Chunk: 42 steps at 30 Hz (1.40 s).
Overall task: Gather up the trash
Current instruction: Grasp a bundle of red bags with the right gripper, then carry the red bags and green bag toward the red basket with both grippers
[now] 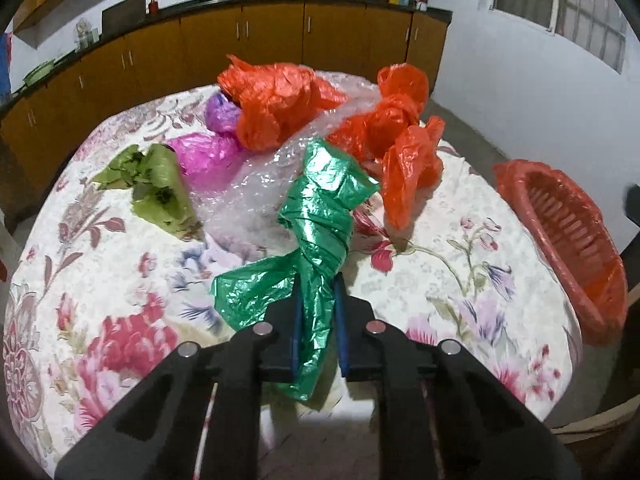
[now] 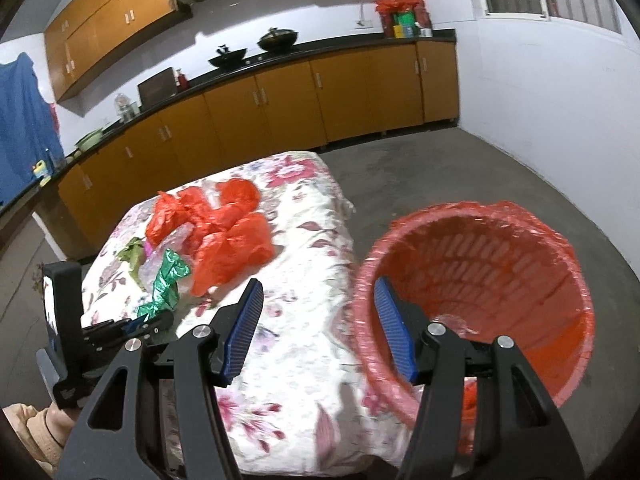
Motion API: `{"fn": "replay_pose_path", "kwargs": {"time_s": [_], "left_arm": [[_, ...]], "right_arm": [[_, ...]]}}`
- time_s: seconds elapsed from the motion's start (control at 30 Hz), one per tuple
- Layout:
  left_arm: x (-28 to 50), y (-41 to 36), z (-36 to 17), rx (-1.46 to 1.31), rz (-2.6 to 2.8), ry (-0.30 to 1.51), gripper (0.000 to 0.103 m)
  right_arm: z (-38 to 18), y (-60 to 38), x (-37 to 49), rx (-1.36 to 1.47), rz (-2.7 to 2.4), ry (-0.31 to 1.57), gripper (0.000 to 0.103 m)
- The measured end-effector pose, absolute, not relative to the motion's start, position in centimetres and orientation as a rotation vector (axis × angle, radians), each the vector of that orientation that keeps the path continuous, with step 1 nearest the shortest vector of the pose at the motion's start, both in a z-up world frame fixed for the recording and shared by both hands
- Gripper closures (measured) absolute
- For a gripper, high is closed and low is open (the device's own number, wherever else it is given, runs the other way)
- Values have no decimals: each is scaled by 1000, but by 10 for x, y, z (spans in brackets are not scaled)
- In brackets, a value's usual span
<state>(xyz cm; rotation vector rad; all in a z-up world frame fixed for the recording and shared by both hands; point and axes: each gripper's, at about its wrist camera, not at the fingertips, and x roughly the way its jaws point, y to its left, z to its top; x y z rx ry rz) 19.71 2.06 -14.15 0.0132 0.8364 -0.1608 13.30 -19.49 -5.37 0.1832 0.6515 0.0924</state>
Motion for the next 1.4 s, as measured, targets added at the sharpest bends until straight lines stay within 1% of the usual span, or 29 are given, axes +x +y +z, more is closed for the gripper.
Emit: {"fn": "replay_pose_path", "kwargs": {"time_s": [0.27,0.5,0.77,1.03,1.07,1.1,1.13,1.17,1.27,1.4], "left_arm": [[154,60,-122,-10,-147,741,88],[136,98,-111,-67,-104,711,88],[136,137,-110,-121,-5,701,88],[142,160,-111,-193,55,715,88],[143,161,-111,-193,56,716,88],[143,161,-112,-192,57,718,88],[143,161,-112,-193,57,718,88],[143,161,-112,-194,58,718,88],[143,160,-110,-199,57,712,88],[143,157,-106,-200,47,701,88]], "right_arm": [[-61,-151,155,152,185,682,44],[-69,-112,173,126,241,715,47],[-76,-94,202,161,242,749,53],[-94,-81,243,194,183,810,54],[-97,-81,246,191,179,821,60],[-103,-80,249,178,173,840,67],[-107,-79,251,169,174,858,86],[-110,-80,251,167,177,868,95],[-110,-87,239,163,168,839,97],[-96,-109,215,181,159,789,98]]}}
